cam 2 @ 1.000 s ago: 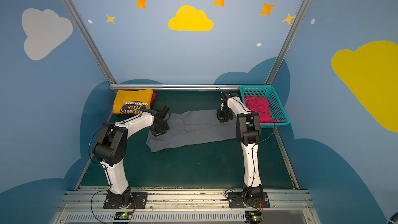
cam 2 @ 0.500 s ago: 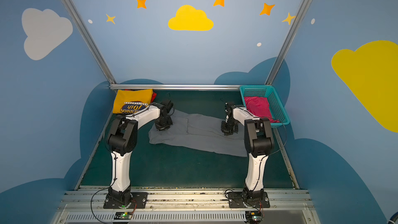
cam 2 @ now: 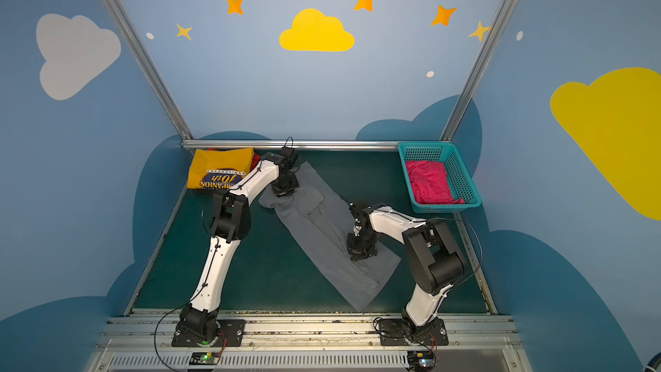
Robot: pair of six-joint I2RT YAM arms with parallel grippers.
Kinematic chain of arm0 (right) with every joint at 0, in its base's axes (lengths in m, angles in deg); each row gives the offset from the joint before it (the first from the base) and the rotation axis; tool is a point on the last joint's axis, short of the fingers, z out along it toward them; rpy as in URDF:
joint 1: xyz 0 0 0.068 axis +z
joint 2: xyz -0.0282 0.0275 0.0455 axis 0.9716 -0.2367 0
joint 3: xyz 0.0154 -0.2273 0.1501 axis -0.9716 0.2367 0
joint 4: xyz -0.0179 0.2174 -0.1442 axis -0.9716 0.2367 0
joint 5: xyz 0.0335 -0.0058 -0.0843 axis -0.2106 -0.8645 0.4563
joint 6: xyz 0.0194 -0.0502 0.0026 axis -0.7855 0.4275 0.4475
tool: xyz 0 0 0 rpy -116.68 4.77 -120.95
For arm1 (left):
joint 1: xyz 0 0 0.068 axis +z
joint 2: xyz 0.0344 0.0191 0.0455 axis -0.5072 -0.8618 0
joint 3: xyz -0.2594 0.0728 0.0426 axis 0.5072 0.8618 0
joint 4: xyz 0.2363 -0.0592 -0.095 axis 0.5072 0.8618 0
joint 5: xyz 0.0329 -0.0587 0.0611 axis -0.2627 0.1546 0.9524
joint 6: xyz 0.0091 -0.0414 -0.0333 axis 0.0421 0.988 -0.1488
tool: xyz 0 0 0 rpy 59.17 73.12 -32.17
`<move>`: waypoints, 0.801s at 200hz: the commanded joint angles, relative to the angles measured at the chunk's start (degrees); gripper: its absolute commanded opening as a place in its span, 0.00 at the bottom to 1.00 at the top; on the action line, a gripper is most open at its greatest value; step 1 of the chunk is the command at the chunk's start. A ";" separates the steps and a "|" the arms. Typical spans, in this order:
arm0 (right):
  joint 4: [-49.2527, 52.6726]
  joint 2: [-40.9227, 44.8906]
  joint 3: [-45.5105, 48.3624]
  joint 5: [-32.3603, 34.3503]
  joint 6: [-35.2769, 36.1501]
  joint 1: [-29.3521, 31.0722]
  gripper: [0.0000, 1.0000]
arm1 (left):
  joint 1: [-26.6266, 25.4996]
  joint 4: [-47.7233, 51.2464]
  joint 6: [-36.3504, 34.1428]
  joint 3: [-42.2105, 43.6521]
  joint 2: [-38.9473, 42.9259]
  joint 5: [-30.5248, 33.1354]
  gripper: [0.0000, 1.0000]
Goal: Fold and stack the t-shirts
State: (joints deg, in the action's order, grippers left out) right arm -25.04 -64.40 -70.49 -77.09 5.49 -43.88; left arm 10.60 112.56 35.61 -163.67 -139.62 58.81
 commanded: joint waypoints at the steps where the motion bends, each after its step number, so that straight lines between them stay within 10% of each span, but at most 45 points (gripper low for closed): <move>1: -3.43 -2.19 3.82 -5.38 -5.65 5.00 0.17 | -0.81 -0.87 1.44 -3.73 -9.65 -5.67 0.11; 75: -8.00 -6.69 0.33 -13.31 -9.51 15.12 0.23 | -1.54 -19.21 10.78 -12.26 -18.75 -23.80 0.11; 160: -7.48 -10.04 -5.15 -11.21 -7.48 13.63 0.23 | -0.41 -24.22 17.60 -16.41 -22.78 -24.65 0.11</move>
State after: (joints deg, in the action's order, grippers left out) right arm -32.87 -71.94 -74.93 -93.35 -2.99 -29.78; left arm 9.88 84.27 50.85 -182.29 -157.26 30.77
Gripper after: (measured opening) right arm 0.231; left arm 0.107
